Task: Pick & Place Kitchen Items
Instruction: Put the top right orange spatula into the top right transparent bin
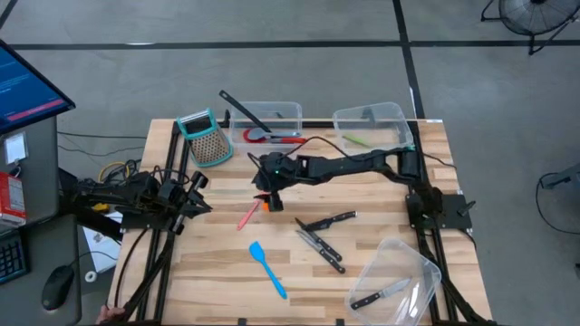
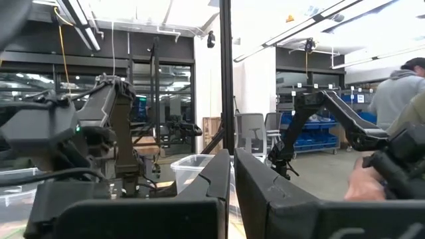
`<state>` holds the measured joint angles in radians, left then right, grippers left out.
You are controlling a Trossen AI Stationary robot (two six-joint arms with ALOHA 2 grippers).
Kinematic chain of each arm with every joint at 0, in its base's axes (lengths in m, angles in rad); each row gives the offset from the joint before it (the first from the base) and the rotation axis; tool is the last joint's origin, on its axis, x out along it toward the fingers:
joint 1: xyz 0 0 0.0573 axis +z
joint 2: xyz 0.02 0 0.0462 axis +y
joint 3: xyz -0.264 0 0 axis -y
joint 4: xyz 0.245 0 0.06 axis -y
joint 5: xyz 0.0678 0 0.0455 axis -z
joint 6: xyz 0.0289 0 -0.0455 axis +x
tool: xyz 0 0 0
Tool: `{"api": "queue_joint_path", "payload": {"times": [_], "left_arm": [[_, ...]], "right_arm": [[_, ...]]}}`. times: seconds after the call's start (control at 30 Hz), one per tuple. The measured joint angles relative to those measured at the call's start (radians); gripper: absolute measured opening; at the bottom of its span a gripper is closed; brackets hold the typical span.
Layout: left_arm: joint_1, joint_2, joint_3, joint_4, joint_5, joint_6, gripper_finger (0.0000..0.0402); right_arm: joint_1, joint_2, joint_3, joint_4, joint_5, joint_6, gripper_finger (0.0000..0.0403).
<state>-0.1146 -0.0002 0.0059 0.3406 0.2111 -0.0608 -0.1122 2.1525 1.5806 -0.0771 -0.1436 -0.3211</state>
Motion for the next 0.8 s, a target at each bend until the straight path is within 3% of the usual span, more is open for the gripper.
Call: {"api": "queue_joint_path", "payload": {"times": [0.33, 0.8], "left_arm": [[0.0, 0.0, 0.0, 0.0, 0.0, 0.0, 0.0008], [0.0, 0.0, 0.0, 0.001, 0.0, 0.0, 0.0008]], "right_arm": [[-0.029, 0.03, -0.004, -0.119, 0.025, -0.024, 0.0255], [-0.043, 0.124, 0.002, -0.063, 0.021, -0.029, 0.0255]]}}
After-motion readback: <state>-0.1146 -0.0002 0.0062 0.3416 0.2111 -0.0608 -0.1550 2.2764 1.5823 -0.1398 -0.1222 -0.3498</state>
